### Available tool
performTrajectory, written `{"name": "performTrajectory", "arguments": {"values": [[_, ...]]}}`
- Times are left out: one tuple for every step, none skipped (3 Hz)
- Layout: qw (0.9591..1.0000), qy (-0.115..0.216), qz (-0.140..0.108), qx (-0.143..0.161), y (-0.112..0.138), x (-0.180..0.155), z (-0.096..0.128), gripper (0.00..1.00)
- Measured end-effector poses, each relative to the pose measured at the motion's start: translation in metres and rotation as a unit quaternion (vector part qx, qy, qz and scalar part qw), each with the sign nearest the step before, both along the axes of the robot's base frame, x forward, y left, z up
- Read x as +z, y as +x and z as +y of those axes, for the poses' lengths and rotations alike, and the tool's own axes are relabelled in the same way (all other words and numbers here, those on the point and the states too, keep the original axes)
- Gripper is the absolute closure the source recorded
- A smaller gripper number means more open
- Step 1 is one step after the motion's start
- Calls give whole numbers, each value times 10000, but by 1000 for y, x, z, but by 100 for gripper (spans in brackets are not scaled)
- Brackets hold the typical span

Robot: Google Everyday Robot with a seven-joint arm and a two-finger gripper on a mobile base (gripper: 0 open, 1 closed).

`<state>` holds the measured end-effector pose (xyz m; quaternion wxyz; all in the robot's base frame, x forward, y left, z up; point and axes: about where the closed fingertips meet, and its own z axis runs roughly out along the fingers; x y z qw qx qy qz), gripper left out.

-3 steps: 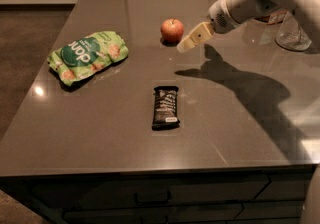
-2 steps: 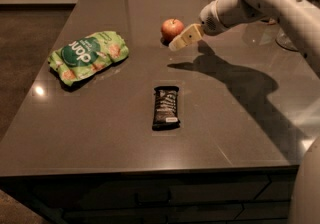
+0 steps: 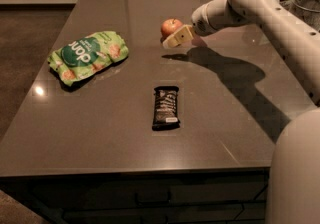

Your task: Move apple near green rice chip bag

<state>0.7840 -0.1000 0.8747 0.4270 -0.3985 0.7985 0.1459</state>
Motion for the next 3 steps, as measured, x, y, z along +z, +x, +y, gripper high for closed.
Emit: {"name": "performTrajectory", "arguments": {"values": [[10000, 52, 30, 80, 11, -6, 15, 15], [9997, 106, 67, 191, 17, -6, 28, 38], [9992, 158, 47, 371, 14, -1, 38, 61]]}}
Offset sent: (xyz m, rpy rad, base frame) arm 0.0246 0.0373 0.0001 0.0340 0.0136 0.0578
